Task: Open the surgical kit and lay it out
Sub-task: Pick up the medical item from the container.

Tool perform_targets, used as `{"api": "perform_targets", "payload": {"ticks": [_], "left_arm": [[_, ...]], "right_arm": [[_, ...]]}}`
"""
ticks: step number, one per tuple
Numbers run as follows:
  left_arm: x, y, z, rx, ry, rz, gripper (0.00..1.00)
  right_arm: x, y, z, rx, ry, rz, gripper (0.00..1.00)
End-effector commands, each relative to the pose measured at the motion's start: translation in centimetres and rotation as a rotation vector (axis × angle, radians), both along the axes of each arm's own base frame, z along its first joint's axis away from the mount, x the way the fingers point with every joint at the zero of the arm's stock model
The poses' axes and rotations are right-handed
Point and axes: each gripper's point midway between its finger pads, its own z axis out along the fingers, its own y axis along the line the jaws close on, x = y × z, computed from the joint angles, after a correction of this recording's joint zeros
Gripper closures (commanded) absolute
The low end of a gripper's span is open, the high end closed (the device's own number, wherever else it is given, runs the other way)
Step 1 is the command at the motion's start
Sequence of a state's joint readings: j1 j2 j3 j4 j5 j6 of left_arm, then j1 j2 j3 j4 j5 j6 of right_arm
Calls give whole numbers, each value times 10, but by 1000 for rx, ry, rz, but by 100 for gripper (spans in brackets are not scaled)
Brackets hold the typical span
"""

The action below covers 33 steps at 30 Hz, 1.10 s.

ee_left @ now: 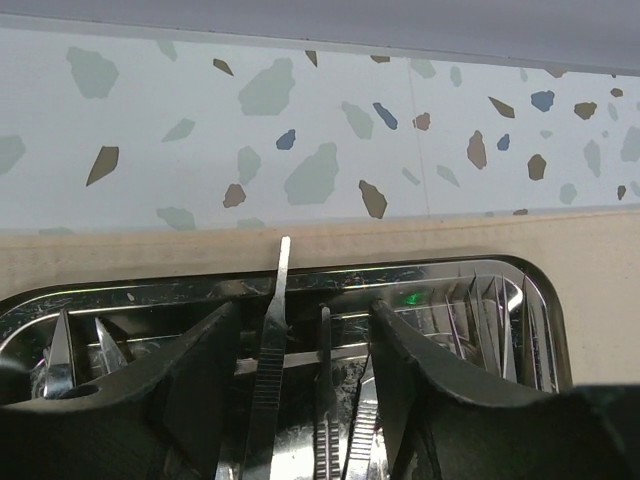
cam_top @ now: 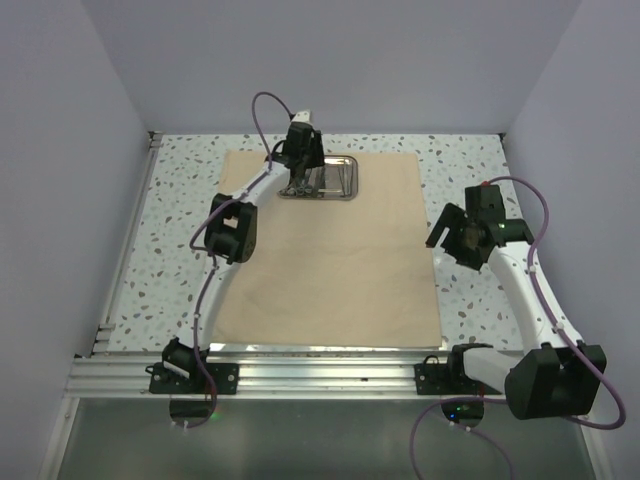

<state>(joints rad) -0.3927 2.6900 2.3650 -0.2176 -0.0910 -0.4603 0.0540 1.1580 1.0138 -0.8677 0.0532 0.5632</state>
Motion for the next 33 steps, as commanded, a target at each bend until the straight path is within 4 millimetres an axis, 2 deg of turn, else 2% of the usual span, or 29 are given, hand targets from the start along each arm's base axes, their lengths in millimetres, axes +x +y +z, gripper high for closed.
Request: {"api": "perform_targets", "payload": {"ticks": [1, 6, 11, 17, 23, 26, 31, 33], "left_arm": [[21, 4, 28, -8, -109, 45, 43], [21, 8, 15, 19, -96, 51, 43], [18, 11, 3, 51, -70, 49, 53], [8, 19, -8, 157, -32, 39, 55], [1, 19, -2, 236, -30, 6, 56], [-4, 24, -6, 280, -8, -7, 57], [-22, 29, -28, 352, 82, -41, 67], [-30, 31, -36, 383, 111, -51, 76]], "right_arm": [[-4, 0, 2, -14, -2, 23, 18], [-3, 1, -4, -10, 17, 28, 18], [2, 3, -8, 1, 22, 31, 18], [6, 5, -9, 13, 16, 31, 18], [3, 8, -13, 28, 16, 34, 18], [1, 9, -11, 36, 3, 37, 18], [-5, 9, -8, 38, -11, 40, 18], [-7, 9, -6, 36, -19, 42, 18]]}}
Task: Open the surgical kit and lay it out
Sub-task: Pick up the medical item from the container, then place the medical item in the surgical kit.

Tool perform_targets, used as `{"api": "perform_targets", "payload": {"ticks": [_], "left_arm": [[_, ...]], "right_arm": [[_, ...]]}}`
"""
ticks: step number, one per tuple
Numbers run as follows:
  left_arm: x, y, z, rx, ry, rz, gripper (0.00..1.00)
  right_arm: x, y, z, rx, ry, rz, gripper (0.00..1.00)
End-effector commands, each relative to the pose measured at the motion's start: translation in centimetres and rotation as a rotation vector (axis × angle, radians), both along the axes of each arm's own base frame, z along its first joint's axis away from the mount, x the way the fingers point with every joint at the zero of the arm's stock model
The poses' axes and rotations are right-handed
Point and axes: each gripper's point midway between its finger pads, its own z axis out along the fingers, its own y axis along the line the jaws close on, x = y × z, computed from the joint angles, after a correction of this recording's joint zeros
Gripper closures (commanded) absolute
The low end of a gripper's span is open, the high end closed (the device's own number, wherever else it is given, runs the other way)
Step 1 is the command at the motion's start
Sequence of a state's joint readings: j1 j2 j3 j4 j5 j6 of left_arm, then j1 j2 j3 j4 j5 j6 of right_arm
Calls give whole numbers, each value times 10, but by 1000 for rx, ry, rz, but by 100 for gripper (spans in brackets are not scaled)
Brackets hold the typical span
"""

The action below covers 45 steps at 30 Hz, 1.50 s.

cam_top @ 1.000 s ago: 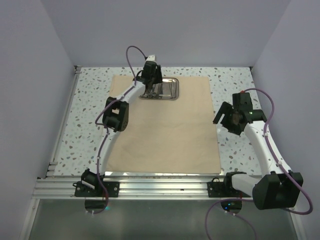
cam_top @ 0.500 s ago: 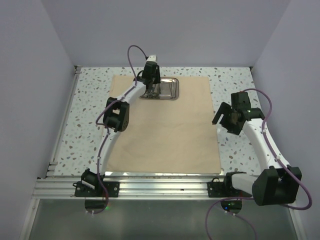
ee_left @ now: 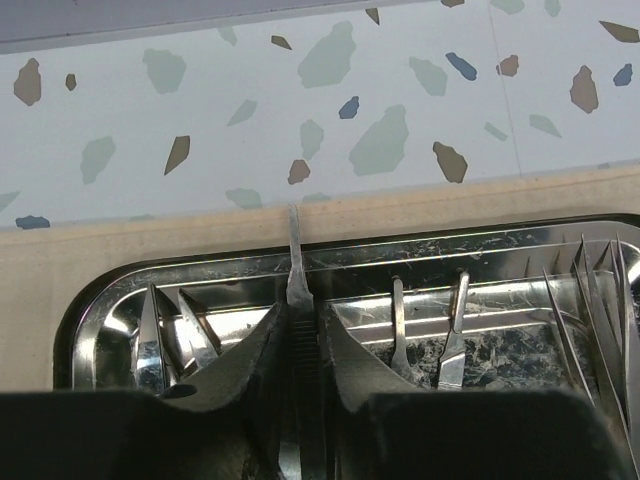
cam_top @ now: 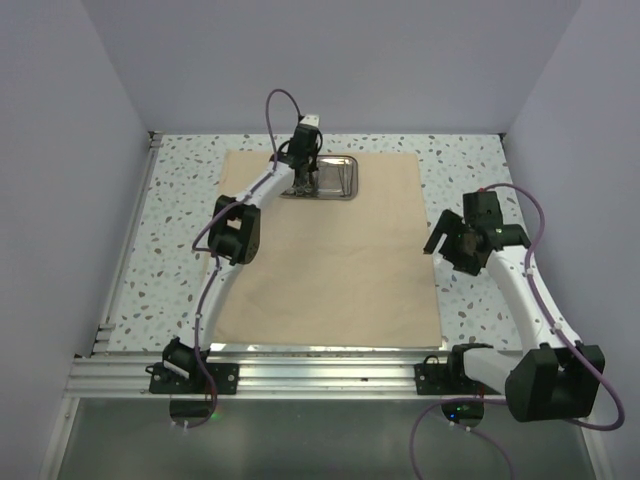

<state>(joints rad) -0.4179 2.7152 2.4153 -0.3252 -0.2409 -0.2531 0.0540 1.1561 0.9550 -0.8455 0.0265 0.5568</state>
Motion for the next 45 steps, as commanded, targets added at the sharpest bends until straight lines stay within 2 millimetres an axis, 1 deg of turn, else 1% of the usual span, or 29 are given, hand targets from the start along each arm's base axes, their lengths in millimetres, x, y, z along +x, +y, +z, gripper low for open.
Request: {"api": "perform_targets", "payload": {"ticks": [1, 3, 5, 8, 11, 12, 14, 15, 16, 20, 23, 25, 26, 27, 28, 29, 30, 31, 32, 33, 37, 38, 39, 40, 41, 42, 43, 44, 45], "left_arm": [[-25, 10, -21, 116, 112, -25, 80], [-32, 8, -26, 120, 137, -41, 93], [-37, 6, -30, 118, 158, -48, 100], [-41, 1, -28, 94, 171, -51, 100], [-41, -5, -16, 37, 155, -40, 100], [-39, -9, 4, 3, 122, -34, 100], [-34, -13, 22, -48, 78, -36, 100], [-30, -17, 44, -83, 41, -33, 100], [-28, -19, 55, -101, 17, -33, 100], [-13, -26, 126, -204, -135, -29, 100], [-10, -23, 184, -263, -246, -24, 100], [-9, -17, 202, -280, -277, -17, 100], [-11, -14, 218, -288, -299, -14, 100], [-13, -12, 224, -291, -304, -11, 100], [-18, -9, 221, -281, -282, -8, 100], [-25, -5, 234, -276, -290, -10, 100], [-32, -1, 235, -263, -279, -8, 100], [-43, 4, 209, -230, -212, 2, 100], [-52, 10, 204, -210, -190, 19, 100], [-67, 18, 220, -221, -190, 33, 100], [-132, 50, 170, -132, 12, 82, 100], [-159, 62, 153, -121, 67, 98, 100], [-176, 66, 143, -117, 97, 100, 100], [-204, 75, 106, -86, 168, 105, 100], [-220, 77, 120, -113, 137, 96, 100], [-233, 80, 111, -129, 154, 114, 100], [-256, 88, 83, -116, 207, 126, 100], [-267, 88, 86, -140, 206, 120, 100], [-276, 89, 79, -157, 226, 140, 100]], "right_arm": [[0, 4, 10, 18, -53, 24, 18], [-1, 5, 11, 18, -58, 27, 18], [-1, 6, 13, 18, -64, 30, 18], [-1, 8, 17, 18, -74, 42, 18], [0, 10, 19, 18, -84, 48, 18], [0, 10, 20, 19, -87, 48, 18], [1, 11, 22, 21, -99, 50, 19], [1, 11, 23, 21, -102, 50, 19], [1, 11, 25, 22, -108, 49, 19], [1, 18, 30, 45, -125, 68, 19], [2, 20, 31, 53, -132, 71, 19], [3, 21, 33, 56, -138, 74, 19], [4, 22, 34, 56, -142, 79, 20], [5, 23, 35, 57, -147, 81, 20], [6, 24, 37, 58, -150, 82, 20], [6, 24, 38, 58, -154, 80, 20], [7, 24, 41, 57, -162, 81, 20], [8, 25, 42, 56, -164, 80, 20], [8, 24, 43, 54, -164, 78, 20], [9, 24, 47, 53, -173, 78, 20], [10, 26, 54, 40, -183, 92, 20], [10, 25, 55, 32, -185, 90, 20], [11, 26, 56, 27, -190, 93, 20], [11, 28, 56, 26, -187, 101, 20], [10, 28, 55, 24, -185, 103, 20], [10, 30, 53, 25, -181, 109, 20], [9, 32, 51, 25, -175, 119, 20], [10, 34, 51, 27, -178, 123, 20], [8, 35, 48, 26, -169, 128, 20]]}}
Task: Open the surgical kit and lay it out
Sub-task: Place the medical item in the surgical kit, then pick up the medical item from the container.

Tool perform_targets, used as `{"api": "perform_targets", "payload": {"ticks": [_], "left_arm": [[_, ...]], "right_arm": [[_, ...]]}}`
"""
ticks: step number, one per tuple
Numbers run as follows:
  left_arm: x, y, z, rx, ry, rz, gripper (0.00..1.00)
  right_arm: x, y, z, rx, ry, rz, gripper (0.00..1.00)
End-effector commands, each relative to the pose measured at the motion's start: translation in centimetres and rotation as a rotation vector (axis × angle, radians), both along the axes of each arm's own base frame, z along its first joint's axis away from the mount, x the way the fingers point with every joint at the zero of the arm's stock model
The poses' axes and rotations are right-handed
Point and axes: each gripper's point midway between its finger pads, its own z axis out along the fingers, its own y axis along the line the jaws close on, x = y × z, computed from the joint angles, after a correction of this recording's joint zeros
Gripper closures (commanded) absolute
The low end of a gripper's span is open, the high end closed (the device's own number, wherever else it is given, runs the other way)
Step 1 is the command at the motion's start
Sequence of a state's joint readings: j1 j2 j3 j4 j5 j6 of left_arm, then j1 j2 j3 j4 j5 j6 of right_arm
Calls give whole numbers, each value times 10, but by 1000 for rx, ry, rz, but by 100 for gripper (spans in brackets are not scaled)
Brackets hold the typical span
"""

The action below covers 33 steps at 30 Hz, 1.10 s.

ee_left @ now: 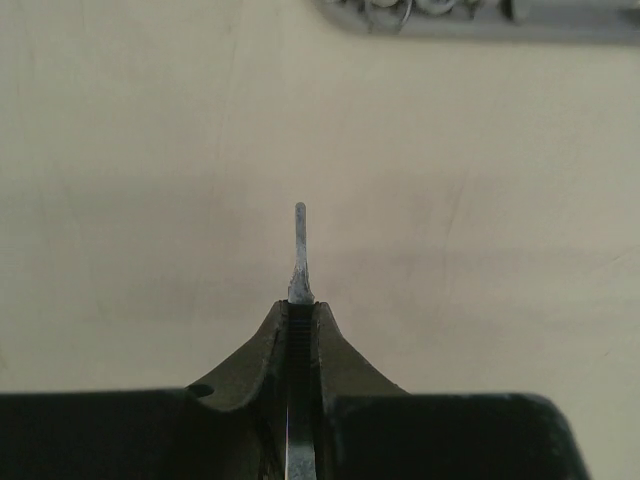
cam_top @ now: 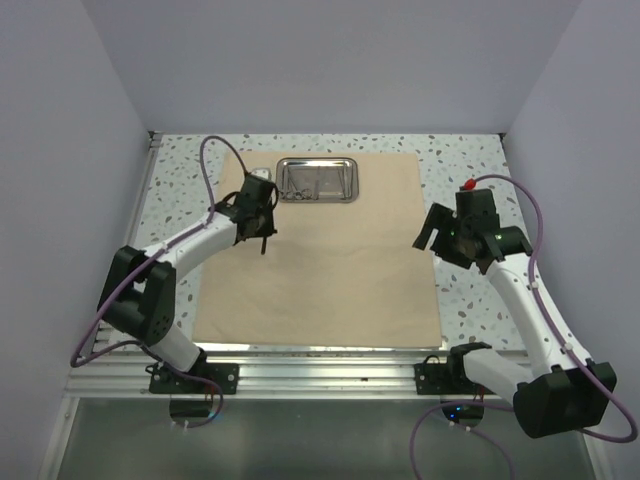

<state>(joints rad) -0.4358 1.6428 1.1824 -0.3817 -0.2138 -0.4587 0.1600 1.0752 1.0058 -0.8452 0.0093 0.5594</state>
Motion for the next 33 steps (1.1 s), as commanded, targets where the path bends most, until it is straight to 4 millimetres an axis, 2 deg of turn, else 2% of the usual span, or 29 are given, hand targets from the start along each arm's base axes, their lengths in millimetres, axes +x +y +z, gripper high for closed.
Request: {"api": "perform_targets", "payload": {"ticks": [1, 7, 11, 12, 13, 14, 16, 18, 19, 21, 22, 23, 24, 25, 26, 27, 28, 29, 30, 31, 33], "left_arm": [[-40, 2, -17, -61, 38, 52, 100], [-69, -1, -35, -68, 99, 60, 100], [-85, -2, -36, -84, 125, 73, 100], [-88, -3, -36, -86, 126, 69, 92], [-92, -1, -37, -83, 135, 68, 66], [-92, 0, -33, -82, 121, 67, 58], [-87, 1, -25, -74, 98, 70, 43], [-78, 1, -19, -47, 78, 61, 41], [-66, -3, -4, -46, 47, 62, 39], [-51, -7, -1, -6, 39, 32, 40], [-33, -14, 18, -13, -10, 23, 40], [-23, -17, 10, 29, 2, -6, 41], [-13, -22, 13, 39, -8, -21, 41], [9, -33, 34, 25, -61, -32, 42], [22, -38, 19, 60, -34, -56, 43], [35, -44, 21, 59, -44, -64, 44], [58, -57, 45, 32, -102, -74, 44], [73, -65, 24, 50, -71, -90, 45], [86, -69, 23, 47, -76, -89, 45], [109, -83, 21, 31, -84, -97, 46], [131, -92, 16, 19, -84, -98, 47]], "right_arm": [[5, 6, 9, -5, -37, 26, 20], [2, 11, 3, -24, -23, 60, 20], [1, 9, 2, -44, -25, 59, 20], [1, 7, 1, -50, -25, 57, 20], [1, 7, 1, -55, -25, 60, 19], [1, 6, 1, -61, -25, 58, 19], [1, 4, 0, -70, -26, 55, 19], [1, 2, 0, -80, -26, 53, 18], [1, 1, -1, -86, -24, 52, 18], [1, -1, -1, -95, -24, 49, 18], [1, -1, 0, -97, -24, 49, 18], [2, -2, -1, -103, -23, 45, 18], [2, -3, 0, -105, -24, 45, 18], [3, -3, 0, -109, -23, 43, 18], [4, -4, 1, -113, -25, 45, 18], [6, -5, 3, -121, -27, 40, 18], [6, -6, 4, -125, -26, 39, 18], [8, -7, 6, -128, -29, 38, 18], [9, -9, 7, -137, -30, 34, 18], [9, -10, 7, -140, -24, 31, 18], [11, -12, 10, -147, -22, 29, 18]]}}
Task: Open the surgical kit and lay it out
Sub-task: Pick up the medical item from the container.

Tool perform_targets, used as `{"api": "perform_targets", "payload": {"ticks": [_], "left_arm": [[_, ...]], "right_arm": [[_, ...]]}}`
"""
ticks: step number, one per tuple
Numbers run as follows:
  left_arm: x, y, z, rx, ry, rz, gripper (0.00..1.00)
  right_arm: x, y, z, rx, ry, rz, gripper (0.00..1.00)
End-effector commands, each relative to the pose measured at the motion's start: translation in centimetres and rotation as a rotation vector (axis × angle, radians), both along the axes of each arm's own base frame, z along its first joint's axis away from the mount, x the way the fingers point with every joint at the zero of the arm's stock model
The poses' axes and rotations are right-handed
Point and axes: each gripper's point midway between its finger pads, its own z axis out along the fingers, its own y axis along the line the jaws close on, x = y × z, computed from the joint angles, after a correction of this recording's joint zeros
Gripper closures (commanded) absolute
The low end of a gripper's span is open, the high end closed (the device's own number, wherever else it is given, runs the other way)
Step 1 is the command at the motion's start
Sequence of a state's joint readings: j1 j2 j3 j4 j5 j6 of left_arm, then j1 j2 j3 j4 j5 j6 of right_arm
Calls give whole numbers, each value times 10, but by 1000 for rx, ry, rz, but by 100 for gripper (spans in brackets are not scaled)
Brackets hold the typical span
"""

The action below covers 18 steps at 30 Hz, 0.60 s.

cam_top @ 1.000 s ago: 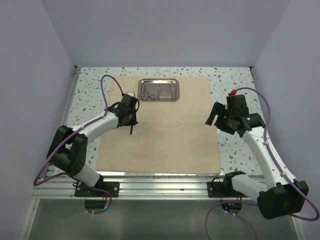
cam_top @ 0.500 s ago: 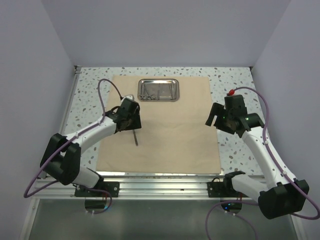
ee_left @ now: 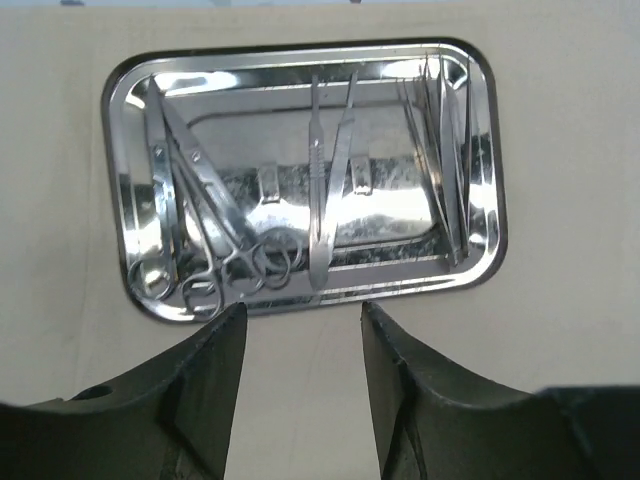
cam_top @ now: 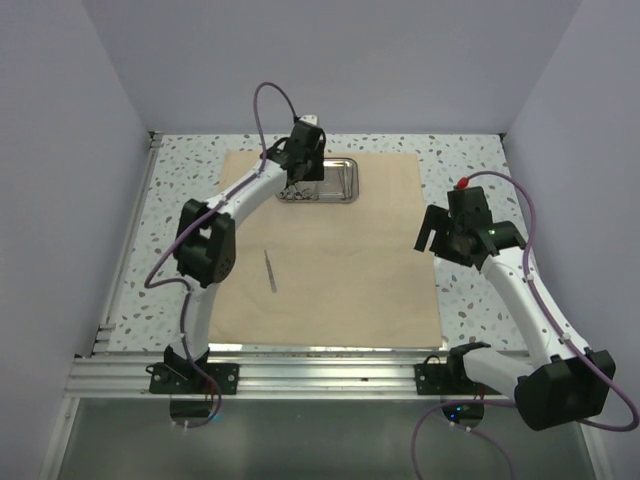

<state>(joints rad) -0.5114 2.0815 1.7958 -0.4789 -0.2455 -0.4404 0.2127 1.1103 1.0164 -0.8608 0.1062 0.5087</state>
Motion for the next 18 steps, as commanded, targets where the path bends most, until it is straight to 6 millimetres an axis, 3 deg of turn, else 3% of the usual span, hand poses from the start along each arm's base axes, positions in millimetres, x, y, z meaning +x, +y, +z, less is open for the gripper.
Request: {"api": "perform_targets", "payload": {"ticks": [1, 4, 9, 11, 12, 13, 14, 18], "left_arm": [[48, -16, -9, 7, -22, -36, 47], [77, -34, -23, -13, -52, -50, 48], [104, -46, -42, -57, -122, -19, 53], [112, -44, -52, -44, -143, 7, 55], [119, -45, -45, -53, -179, 20, 57], [124, -43, -54, -44, -182, 34, 58], [133, -42, -45, -44, -221, 48, 58], [147, -38, -53, -60, -253, 76, 58]], "right_arm": [[9, -9, 17, -39, -35, -10, 18], [8, -15, 20, -55, -22, -23, 18], [5, -21, 21, -80, -3, -26, 18], [4, -23, 19, -86, 8, -26, 18], [4, -23, 19, -90, 11, -23, 18], [4, -24, 16, -94, 22, -26, 18], [4, -24, 16, -95, 26, -21, 18], [7, -23, 14, -100, 38, -14, 18]]}}
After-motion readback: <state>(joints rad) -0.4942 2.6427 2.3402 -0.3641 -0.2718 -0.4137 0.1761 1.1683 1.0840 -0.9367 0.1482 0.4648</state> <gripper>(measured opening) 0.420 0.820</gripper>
